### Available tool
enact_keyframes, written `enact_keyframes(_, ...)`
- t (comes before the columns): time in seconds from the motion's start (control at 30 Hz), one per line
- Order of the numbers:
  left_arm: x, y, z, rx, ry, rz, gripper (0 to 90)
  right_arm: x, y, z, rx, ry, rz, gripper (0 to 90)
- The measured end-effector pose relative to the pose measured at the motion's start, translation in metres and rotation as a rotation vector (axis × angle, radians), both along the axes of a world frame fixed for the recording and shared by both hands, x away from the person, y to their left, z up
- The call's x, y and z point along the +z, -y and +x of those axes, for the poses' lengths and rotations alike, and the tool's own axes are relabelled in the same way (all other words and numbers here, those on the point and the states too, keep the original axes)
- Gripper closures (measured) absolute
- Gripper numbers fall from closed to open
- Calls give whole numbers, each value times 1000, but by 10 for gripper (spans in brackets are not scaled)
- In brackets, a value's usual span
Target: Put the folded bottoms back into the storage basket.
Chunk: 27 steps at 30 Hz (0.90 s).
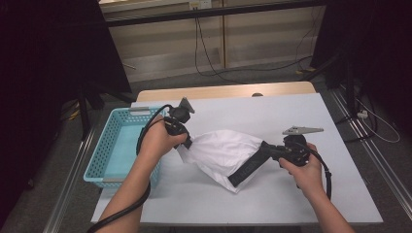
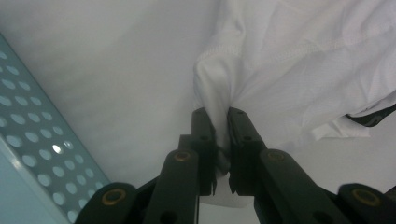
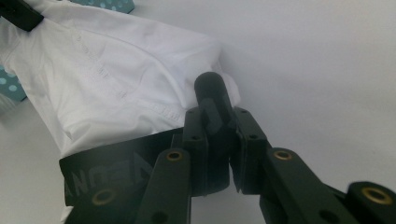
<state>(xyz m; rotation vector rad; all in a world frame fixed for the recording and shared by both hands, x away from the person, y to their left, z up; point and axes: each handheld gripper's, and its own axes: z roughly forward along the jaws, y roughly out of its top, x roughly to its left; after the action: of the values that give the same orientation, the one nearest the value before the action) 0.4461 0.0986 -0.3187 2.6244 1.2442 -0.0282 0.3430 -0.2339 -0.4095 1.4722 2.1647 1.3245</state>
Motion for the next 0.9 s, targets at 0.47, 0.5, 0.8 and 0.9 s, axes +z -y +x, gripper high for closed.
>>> enact_keyframes(0.47,26,-1,9,-14,8,39,828,8,-8,2,-2,21,16,781)
enact_keyframes(0.5,27,-3,10,-13,11,42,828,9,-9,2,-2,21,18,781)
enact_keyframes(0.8,37,-10,13,-12,9,38,828,21,-15,4,6,39,16,781)
enact_keyframes(0.9,41,-13,14,-11,11,37,828,23,-18,5,11,46,14,781)
